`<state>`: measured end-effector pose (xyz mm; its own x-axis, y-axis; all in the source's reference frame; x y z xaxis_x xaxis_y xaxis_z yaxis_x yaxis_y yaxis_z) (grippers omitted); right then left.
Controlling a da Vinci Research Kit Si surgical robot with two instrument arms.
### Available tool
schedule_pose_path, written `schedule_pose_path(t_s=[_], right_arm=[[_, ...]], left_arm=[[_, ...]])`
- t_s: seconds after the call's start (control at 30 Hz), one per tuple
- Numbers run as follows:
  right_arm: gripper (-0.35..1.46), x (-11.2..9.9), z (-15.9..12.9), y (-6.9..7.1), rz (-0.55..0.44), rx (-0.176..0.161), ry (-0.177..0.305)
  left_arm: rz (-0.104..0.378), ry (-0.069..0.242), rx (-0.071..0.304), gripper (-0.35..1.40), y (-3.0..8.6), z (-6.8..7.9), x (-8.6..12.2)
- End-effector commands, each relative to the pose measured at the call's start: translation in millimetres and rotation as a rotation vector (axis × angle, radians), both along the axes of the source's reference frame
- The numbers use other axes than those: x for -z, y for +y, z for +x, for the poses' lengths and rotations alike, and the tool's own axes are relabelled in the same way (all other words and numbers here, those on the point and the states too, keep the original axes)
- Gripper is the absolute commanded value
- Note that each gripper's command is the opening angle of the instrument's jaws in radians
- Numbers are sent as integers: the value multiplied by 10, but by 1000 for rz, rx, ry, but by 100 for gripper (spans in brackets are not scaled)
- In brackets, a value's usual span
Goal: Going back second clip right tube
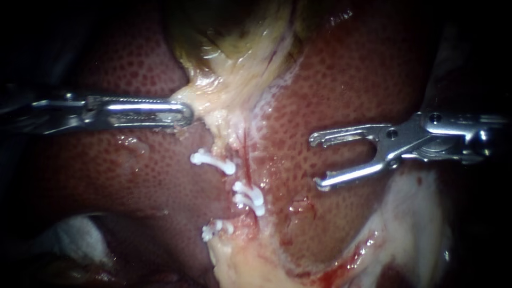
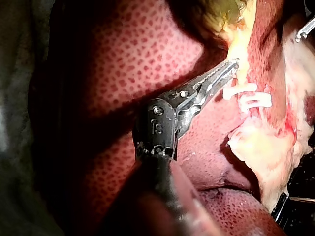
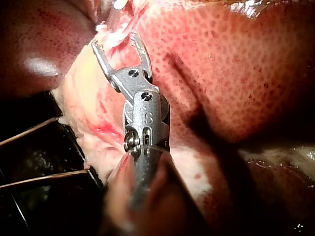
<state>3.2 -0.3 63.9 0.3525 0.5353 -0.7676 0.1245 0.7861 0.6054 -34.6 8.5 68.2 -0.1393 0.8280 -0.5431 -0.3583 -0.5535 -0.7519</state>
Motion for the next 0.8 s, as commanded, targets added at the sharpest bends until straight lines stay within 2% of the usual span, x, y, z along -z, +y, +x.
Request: schedule_pose_path(t_s=[0.03, 0.2, 0.3, 0.8], right_arm=[[49, 0, 0, 0, 0, 0, 0], [50, 0, 1, 0, 0, 0, 0], [50, 0, 2, 0, 0, -1, -1], [50, 0, 3, 0, 0, -1, -1]], left_arm=[[5, 0, -2, -35, 0, -4, -4], [10, 2, -12, -35, -2, -21, -16], [10, 1, -14, -35, -3, -25, -18], [10, 1, -15, -35, -3, -24, -18]])
